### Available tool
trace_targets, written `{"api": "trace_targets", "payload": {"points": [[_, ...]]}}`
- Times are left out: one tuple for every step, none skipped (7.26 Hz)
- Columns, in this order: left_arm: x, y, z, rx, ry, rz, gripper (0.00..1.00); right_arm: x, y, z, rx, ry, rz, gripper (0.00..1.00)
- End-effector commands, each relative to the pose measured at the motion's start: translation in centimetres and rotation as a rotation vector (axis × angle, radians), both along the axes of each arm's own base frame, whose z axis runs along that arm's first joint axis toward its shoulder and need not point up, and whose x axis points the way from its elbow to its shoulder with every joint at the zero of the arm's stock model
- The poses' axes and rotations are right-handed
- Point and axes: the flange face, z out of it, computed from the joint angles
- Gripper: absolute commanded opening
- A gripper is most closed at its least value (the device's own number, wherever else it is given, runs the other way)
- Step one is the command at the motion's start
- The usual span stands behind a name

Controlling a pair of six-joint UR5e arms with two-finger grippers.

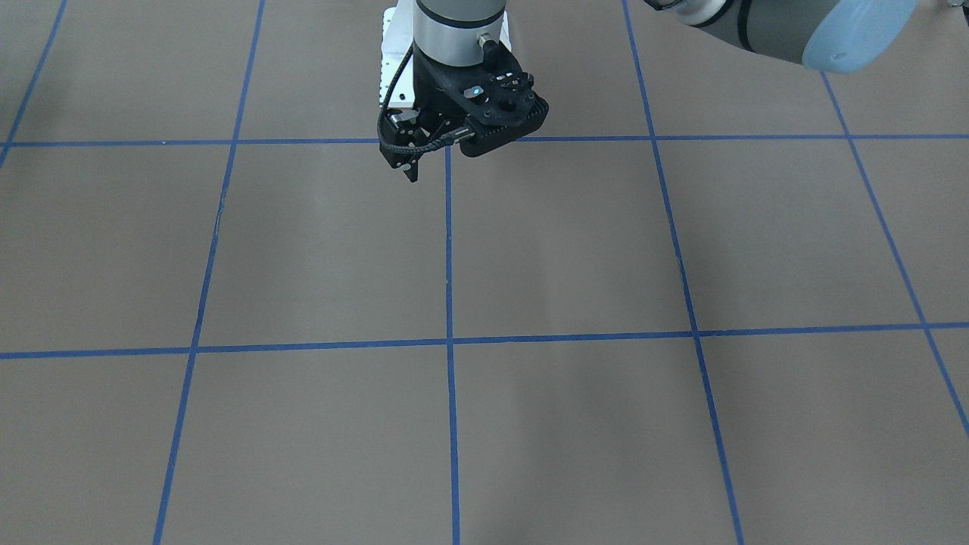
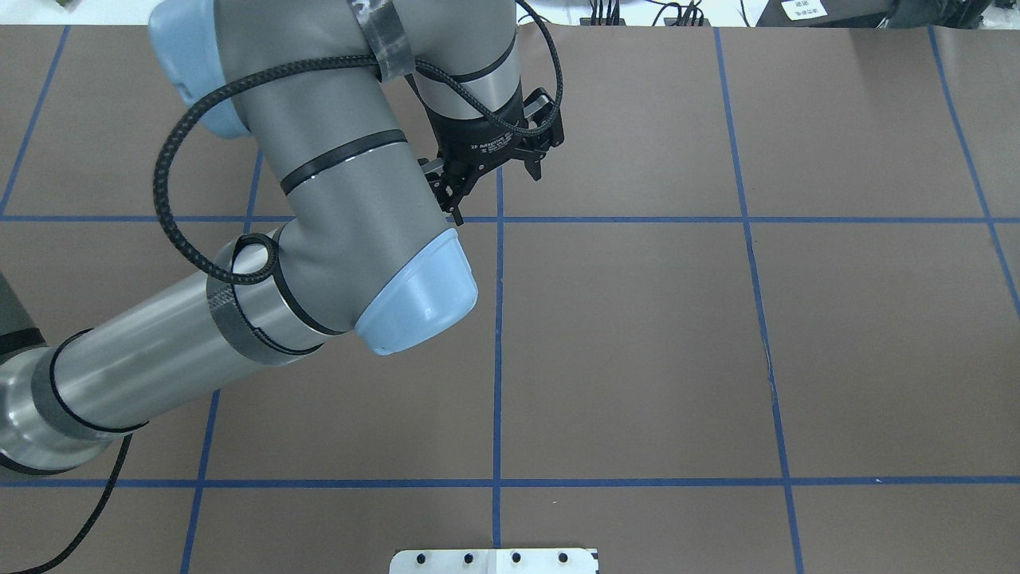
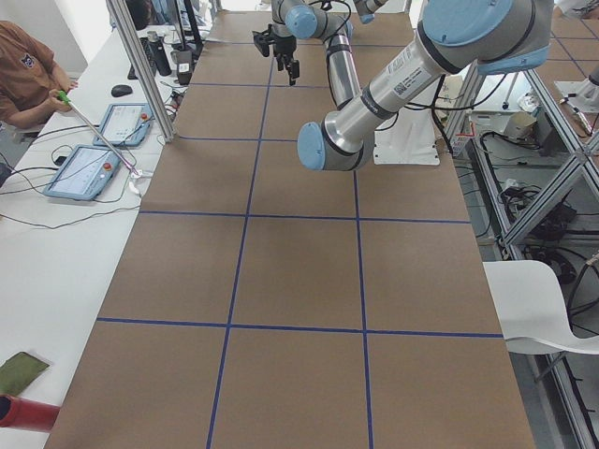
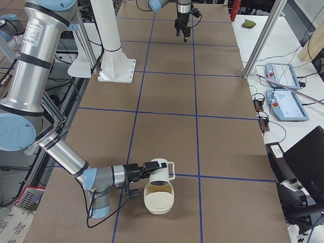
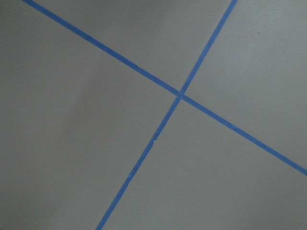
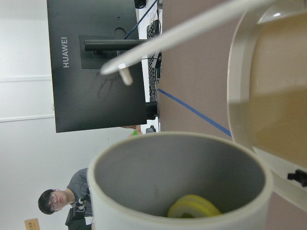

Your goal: Left arm hands cup to right arm to dump lemon

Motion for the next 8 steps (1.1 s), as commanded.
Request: {"api": "trace_targets", "payload": {"points": [[0.0,-0.3,0.2,0.010,-0.011,-0.014,1.00,1.5,0.3,-0.3,-0.044,-0.162,0.056,0.13],[-0.1,-0.2,0.0,0.016,-0.014,-0.020,1.00,1.5,0.2,-0.3,-0.055,-0.191,0.057,0.15],[-0.4,0.0,-0.5,0.022,-0.007,-0.020,1.00,1.5,0.2,-0.3,-0.073,-0.235,0.057,0.16],[-0.5,0.0,-0.5,0.022,-0.007,-0.022,1.00,1.6,0.2,-0.3,-0.085,-0.278,0.062,0.16],[-0.6,-0.1,-0.4,0.022,-0.009,-0.025,1.00,1.7,0.2,-0.9,-0.060,-0.341,0.062,0.17],[-1.2,-0.4,-0.5,0.024,-0.007,-0.034,1.00,2.1,0.5,-1.0,-0.065,-0.412,0.067,0.17],[-1.9,-0.8,-0.6,0.015,-0.019,-0.045,1.00,2.3,0.6,-1.1,-0.055,-0.452,0.070,0.17],[-2.2,-0.9,-0.6,0.013,-0.021,-0.048,1.00,2.5,0.8,-0.7,-0.072,-0.475,0.082,0.18]]}}
